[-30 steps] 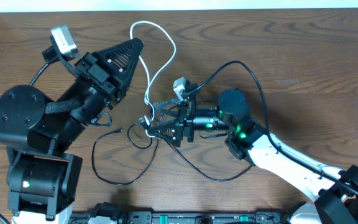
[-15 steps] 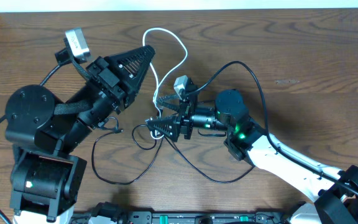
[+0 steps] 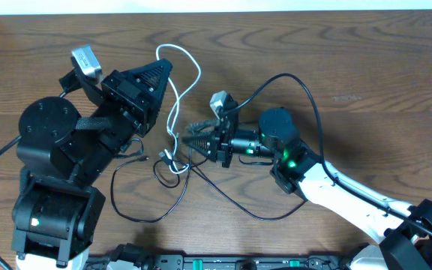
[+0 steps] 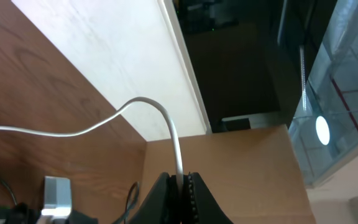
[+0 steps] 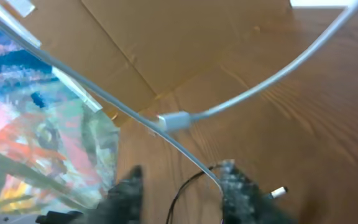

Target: Untangle cables

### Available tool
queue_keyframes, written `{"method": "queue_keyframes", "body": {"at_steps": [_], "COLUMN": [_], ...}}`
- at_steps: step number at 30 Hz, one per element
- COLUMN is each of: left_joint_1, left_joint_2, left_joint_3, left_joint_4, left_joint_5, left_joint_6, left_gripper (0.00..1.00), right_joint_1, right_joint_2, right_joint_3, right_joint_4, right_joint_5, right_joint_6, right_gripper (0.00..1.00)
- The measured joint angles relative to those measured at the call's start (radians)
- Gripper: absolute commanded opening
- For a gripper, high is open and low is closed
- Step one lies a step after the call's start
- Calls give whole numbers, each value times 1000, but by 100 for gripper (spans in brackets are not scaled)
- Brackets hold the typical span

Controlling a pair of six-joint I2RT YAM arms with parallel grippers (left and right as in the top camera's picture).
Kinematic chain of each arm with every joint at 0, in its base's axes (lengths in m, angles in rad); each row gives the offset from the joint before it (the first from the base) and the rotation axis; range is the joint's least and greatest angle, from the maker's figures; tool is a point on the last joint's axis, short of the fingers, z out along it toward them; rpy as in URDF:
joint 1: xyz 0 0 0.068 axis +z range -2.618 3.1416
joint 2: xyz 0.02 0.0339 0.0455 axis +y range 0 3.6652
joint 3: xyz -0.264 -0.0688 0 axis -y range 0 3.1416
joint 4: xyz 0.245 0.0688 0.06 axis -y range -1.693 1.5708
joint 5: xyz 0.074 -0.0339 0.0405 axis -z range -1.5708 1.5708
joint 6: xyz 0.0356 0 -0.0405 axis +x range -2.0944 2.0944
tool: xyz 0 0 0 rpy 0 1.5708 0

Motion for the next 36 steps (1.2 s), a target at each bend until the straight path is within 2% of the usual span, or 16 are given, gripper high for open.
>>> {"method": "queue_keyframes", "body": {"at_steps": [7,13,15,17,19,21,23,36], "left_joint_1": [0,0,0,0,0,0,0,0], "left_joint_2": [0,0,0,0,0,1,2,3], "left_joint_3": [0,0,0,0,0,0,0,0], "left_joint_4": [48,101,101,102,101,102,102,109], "left_joint_5": [-16,32,42,50,57,59,64,109], "left_joint_6": [-16,-50,-53,-53,-53,-53,-53,-102], "left_gripper": [8,7,7,8,7,8,7,7], "right_joint_1": [0,0,0,5,13,21,21,48], "right_joint_2": [0,0,0,0,0,0,0,0], "right_joint_3": [0,0,0,0,0,0,0,0], "right_joint_4": [-43,-49,-49,-50,-50,-50,-49,-50], "right_joint_5": [-3,3,5,12,18,20,24,126], "right_joint_6": [-3,-19,-21,-22,-24,-25,-31,-64], "right_gripper": [52,52,46,35,31,40,45,48]}}
